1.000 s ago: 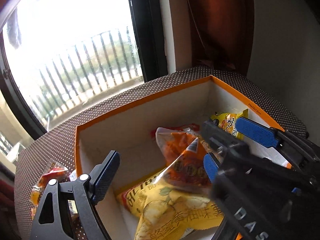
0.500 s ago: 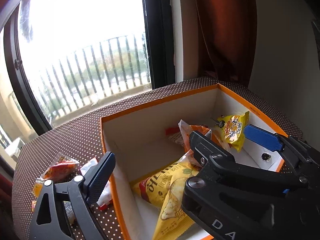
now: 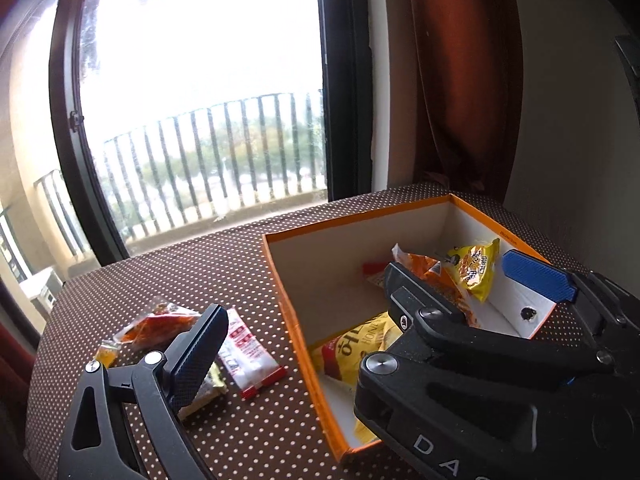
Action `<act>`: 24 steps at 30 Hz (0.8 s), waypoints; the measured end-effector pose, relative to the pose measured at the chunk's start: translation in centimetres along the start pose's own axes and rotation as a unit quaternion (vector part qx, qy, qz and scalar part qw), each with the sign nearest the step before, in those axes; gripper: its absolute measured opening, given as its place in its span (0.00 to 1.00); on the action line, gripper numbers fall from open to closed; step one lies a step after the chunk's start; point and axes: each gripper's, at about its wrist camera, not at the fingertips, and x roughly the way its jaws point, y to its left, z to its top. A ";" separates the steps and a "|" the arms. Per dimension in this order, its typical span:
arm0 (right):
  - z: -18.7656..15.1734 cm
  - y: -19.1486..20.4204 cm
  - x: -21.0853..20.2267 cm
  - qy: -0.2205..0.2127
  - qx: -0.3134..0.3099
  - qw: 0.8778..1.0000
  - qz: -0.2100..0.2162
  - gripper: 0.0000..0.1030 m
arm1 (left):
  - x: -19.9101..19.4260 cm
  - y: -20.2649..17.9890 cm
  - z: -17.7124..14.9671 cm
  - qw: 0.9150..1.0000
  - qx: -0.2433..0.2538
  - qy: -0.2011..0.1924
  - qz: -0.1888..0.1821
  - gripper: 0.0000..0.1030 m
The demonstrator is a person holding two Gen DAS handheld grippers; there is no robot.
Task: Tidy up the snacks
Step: 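Withdraw both open tools from the box back toward the snack pile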
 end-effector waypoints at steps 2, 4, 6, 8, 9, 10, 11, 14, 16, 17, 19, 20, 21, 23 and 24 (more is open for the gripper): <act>-0.2 0.7 -0.7 -0.010 -0.010 1.000 -0.001 0.88 | -0.8 0.5 -0.4 1.000 -0.005 -0.005 0.003 0.94; -0.4 1.5 -1.2 -0.016 -0.018 1.000 0.002 0.88 | -1.5 1.0 -0.8 1.000 -0.010 -0.012 0.012 0.94; -0.7 2.2 -1.5 -0.017 -0.023 1.000 0.010 0.88 | -2.2 1.4 -1.4 1.000 -0.015 -0.017 0.019 0.94; -1.1 2.8 -1.9 -0.020 -0.028 0.999 0.015 0.88 | -2.6 1.9 -1.8 0.999 -0.020 -0.020 0.024 0.94; -1.3 3.2 -2.0 -0.021 -0.031 0.999 0.018 0.88 | -2.8 2.2 -2.1 0.999 -0.023 -0.020 0.027 0.94; -1.4 3.5 -2.1 -0.021 -0.034 0.999 0.021 0.88 | -2.9 2.4 -2.3 0.999 -0.026 -0.020 0.030 0.94; -1.6 3.8 -2.2 -0.022 -0.036 0.999 0.024 0.88 | -3.0 2.7 -2.6 0.999 -0.031 -0.020 0.032 0.94; -2.2 4.8 -2.3 -0.026 -0.045 0.998 0.032 0.88 | -3.3 3.5 -3.5 0.998 -0.046 -0.023 0.040 0.94; -2.7 5.3 -2.3 -0.034 -0.046 0.998 0.039 0.88 | -3.6 4.2 -4.2 0.997 -0.061 -0.028 0.047 0.94; -2.9 5.6 -2.4 -0.037 -0.045 0.997 0.044 0.88 | -3.7 4.5 -4.5 0.996 -0.064 -0.029 0.052 0.94; -3.3 6.1 -2.2 -0.040 -0.040 0.997 0.057 0.88 | -3.8 5.2 -5.0 0.995 -0.066 -0.029 0.064 0.94; -3.5 6.4 -2.0 -0.038 -0.040 0.997 0.062 0.88 | -3.8 5.5 -5.3 0.995 -0.069 -0.027 0.070 0.94; -3.8 6.7 -1.8 -0.036 -0.041 0.996 0.069 0.88 | -3.8 5.9 -5.6 0.994 -0.071 -0.026 0.075 0.94; -4.2 7.5 -1.5 -0.032 -0.046 0.995 0.080 0.88 | -3.9 6.5 -6.1 0.993 -0.075 -0.026 0.088 0.94; -4.4 7.9 -1.3 -0.032 -0.048 0.995 0.087 0.88 | -4.0 6.9 -6.3 0.992 -0.077 -0.027 0.093 0.94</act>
